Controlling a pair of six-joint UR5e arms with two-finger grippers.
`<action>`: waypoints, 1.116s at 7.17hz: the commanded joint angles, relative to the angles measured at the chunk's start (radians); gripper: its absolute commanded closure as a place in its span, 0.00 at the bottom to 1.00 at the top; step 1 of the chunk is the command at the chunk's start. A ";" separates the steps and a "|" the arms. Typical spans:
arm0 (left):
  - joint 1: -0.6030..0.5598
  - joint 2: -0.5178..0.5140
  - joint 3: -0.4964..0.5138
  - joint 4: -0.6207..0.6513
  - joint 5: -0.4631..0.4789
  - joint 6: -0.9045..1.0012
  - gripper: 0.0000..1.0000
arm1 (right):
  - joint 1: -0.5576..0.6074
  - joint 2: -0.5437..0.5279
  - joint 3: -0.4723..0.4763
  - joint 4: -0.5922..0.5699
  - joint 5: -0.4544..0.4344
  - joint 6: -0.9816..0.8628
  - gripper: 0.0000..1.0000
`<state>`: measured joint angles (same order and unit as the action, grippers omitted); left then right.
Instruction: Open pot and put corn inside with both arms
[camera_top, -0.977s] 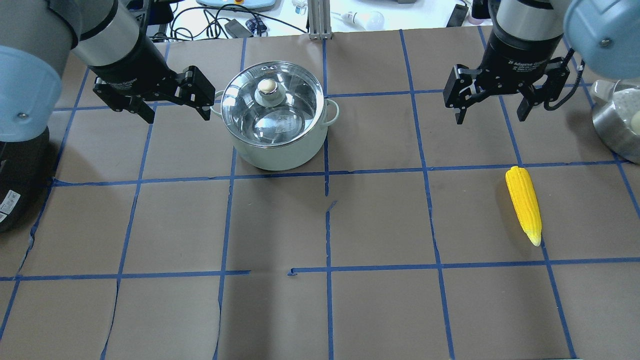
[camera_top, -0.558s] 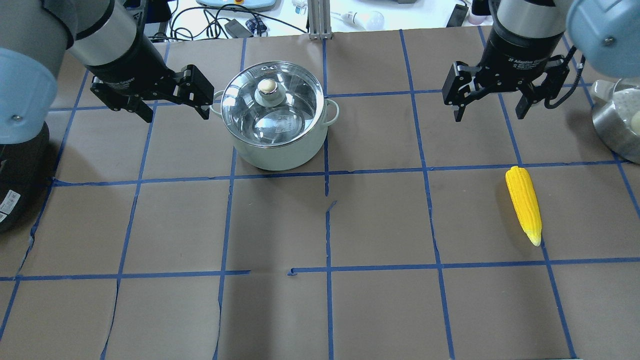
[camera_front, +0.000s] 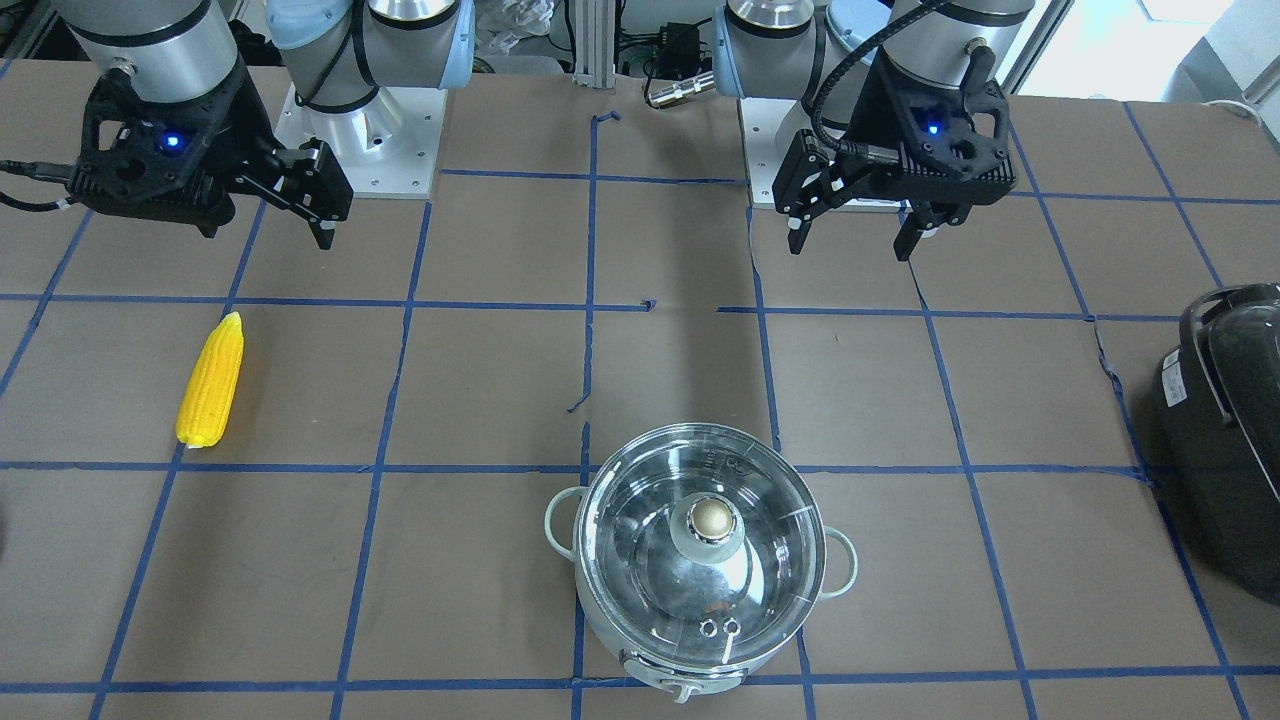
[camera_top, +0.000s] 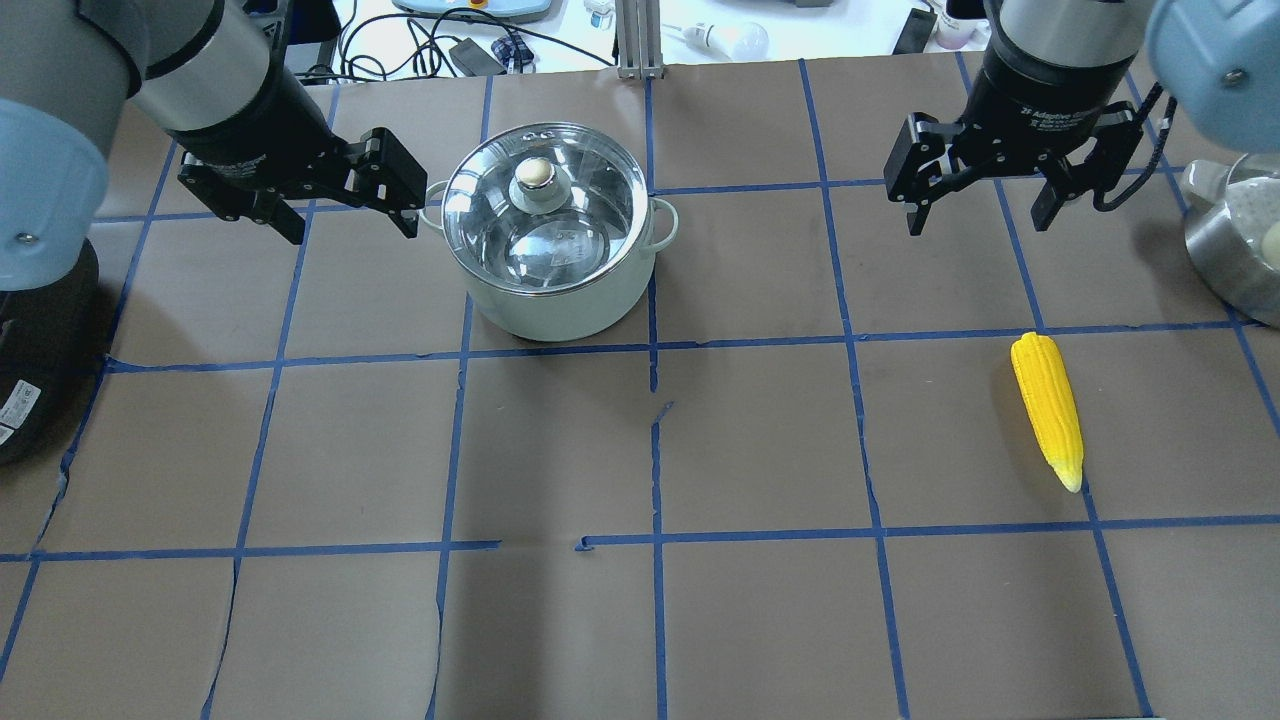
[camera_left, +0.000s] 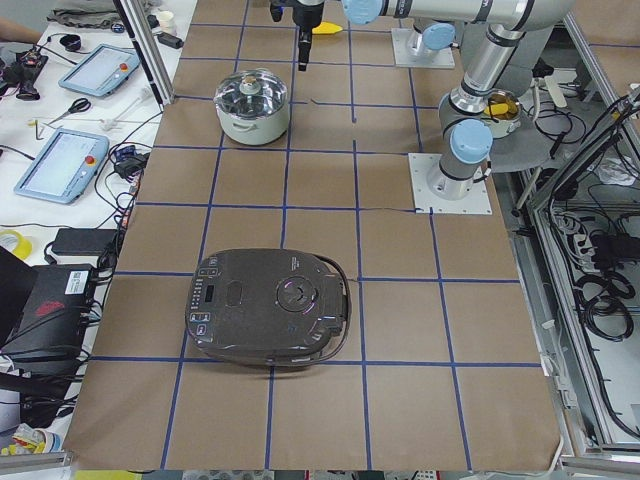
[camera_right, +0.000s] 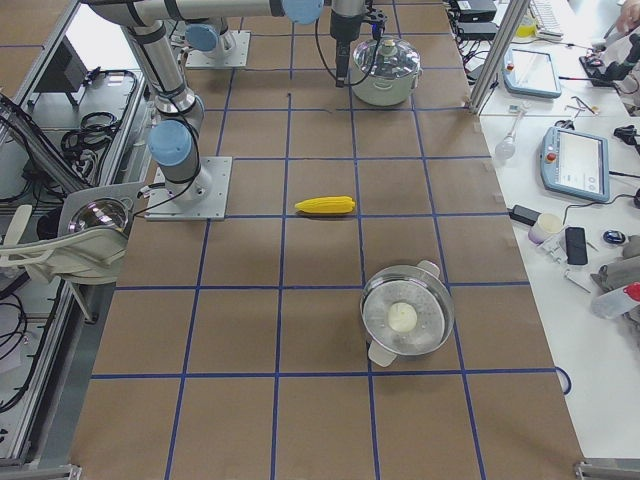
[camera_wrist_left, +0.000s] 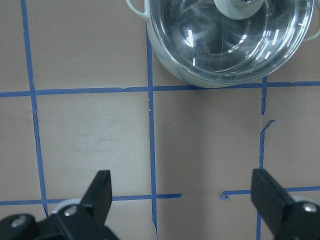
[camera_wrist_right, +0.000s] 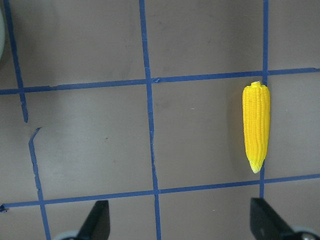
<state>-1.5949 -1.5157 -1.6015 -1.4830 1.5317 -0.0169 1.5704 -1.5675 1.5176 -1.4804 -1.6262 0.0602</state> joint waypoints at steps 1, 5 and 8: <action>0.000 0.000 0.000 0.001 -0.001 0.000 0.00 | 0.000 0.001 -0.005 -0.004 0.066 0.003 0.00; 0.000 0.000 0.002 0.001 -0.002 0.000 0.00 | -0.001 0.004 -0.002 -0.004 0.052 0.000 0.00; -0.002 -0.006 0.002 0.009 -0.007 -0.002 0.00 | -0.004 0.007 0.001 -0.011 0.017 0.000 0.00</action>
<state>-1.5953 -1.5163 -1.6000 -1.4800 1.5290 -0.0172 1.5686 -1.5597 1.5198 -1.4874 -1.5853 0.0592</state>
